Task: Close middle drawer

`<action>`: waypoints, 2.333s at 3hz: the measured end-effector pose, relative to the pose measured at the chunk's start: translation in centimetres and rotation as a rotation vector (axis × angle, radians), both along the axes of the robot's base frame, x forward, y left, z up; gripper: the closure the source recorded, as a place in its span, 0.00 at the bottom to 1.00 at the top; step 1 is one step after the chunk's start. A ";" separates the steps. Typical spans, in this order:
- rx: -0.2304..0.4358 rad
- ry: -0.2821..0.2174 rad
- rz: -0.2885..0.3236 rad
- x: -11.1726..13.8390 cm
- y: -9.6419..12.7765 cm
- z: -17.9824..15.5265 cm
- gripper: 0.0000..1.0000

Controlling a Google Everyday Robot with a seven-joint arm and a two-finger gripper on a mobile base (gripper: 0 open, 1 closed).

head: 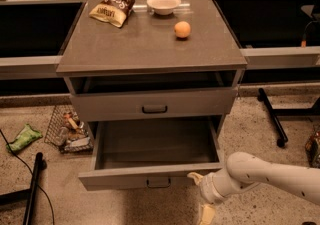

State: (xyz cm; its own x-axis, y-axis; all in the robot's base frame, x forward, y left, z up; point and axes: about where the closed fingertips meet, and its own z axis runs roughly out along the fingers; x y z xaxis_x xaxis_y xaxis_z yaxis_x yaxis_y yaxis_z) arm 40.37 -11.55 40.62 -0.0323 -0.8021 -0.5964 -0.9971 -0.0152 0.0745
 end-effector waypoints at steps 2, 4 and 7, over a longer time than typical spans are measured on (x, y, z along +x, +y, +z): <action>-0.002 0.006 -0.019 0.6 -0.1 -0.5 0.24; -0.029 -0.077 -0.067 6.4 -2.1 -0.5 0.71; -0.042 -0.138 -0.120 11.6 -3.1 -0.5 0.67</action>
Offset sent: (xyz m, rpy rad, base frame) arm 0.0141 -0.0048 -0.0070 -0.0073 0.0057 -0.0402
